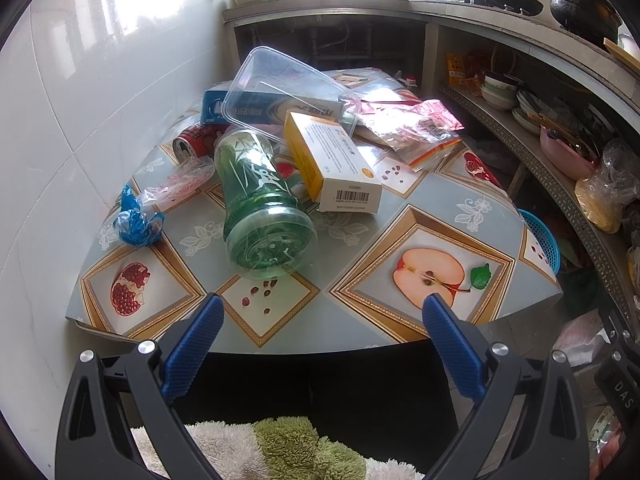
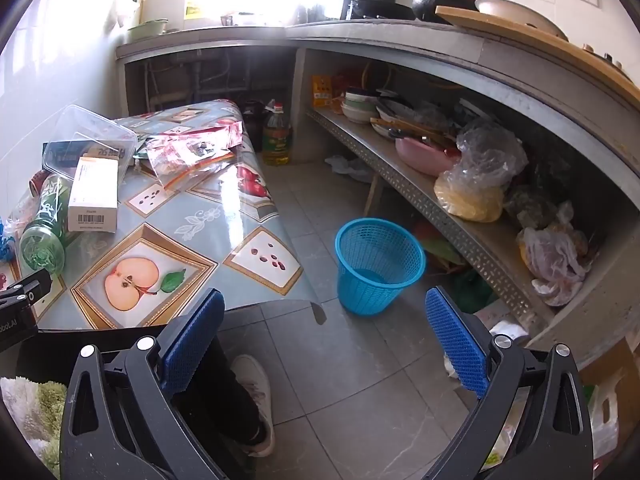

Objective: Collect trash

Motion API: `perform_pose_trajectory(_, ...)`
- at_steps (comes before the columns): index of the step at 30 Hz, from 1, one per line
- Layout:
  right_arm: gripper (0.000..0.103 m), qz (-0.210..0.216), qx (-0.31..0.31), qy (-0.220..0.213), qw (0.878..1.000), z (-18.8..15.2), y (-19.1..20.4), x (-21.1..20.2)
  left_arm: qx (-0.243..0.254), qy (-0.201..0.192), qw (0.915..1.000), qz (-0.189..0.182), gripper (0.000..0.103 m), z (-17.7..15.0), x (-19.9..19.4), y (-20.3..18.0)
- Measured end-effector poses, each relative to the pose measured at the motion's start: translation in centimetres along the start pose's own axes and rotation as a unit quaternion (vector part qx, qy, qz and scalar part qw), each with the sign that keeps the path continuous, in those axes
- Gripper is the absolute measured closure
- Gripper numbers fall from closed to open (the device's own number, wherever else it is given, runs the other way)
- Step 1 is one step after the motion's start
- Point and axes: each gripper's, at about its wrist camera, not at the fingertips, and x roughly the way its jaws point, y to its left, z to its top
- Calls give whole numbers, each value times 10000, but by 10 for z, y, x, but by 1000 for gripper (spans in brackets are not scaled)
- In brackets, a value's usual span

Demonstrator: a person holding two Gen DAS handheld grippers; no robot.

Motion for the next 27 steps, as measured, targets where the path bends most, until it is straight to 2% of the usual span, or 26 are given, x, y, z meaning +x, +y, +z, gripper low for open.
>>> perform_pose_trajectory(18,7,-10,11,-60,10000,5,6,0,-7,80,10000,-45,6,1,4,1)
perform_pose_trajectory(23,7,14,11,-70,10000,7,9,3,34,102,9995,-293,6,2,6,-1)
perform_pose_trajectory(27,7,52,-10,-71,10000,11,12,5,-3,200,9978,-630,6,3,10,-1)
